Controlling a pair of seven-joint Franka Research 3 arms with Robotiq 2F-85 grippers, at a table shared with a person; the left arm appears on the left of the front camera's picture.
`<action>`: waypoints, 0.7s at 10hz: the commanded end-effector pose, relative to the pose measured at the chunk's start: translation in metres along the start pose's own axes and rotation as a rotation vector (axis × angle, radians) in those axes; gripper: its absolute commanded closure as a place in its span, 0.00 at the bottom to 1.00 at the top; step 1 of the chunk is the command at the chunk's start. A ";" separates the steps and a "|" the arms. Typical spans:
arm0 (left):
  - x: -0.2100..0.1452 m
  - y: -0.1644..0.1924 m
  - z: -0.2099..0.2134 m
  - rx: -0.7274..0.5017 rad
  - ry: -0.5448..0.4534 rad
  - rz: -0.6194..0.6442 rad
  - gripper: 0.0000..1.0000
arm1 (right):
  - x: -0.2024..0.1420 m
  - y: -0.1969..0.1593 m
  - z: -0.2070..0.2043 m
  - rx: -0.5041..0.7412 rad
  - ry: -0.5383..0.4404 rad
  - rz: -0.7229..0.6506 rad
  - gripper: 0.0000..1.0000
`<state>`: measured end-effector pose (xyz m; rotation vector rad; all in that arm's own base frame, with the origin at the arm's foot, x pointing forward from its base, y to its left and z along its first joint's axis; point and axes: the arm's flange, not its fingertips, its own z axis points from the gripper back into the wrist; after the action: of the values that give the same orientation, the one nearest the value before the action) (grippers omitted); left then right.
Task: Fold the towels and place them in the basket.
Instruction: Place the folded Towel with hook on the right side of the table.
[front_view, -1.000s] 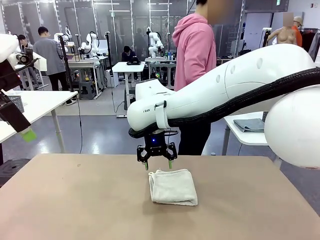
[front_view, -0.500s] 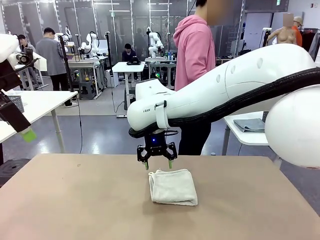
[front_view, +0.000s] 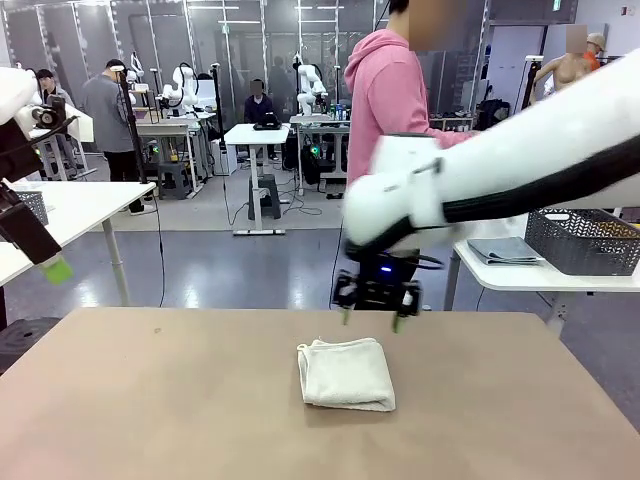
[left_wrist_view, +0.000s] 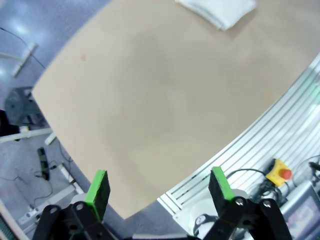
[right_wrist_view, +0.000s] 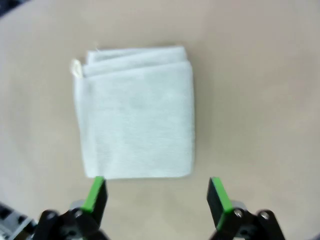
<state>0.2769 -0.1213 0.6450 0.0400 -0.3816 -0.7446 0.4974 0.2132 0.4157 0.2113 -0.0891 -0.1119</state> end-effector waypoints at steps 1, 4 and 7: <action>0.002 0.000 0.002 0.017 0.004 0.003 0.00 | -0.014 -0.059 -0.017 0.170 0.009 0.049 0.00; 0.002 0.000 0.002 0.017 0.004 0.003 0.00 | -0.005 -0.098 -0.057 0.368 0.005 0.038 0.00; 0.002 0.000 0.002 0.017 0.004 0.003 0.00 | 0.005 -0.097 -0.093 0.443 -0.018 -0.006 0.00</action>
<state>0.2769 -0.1213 0.6450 0.0399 -0.3815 -0.7449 0.4922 0.1340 0.3180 0.6295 -0.1067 -0.1035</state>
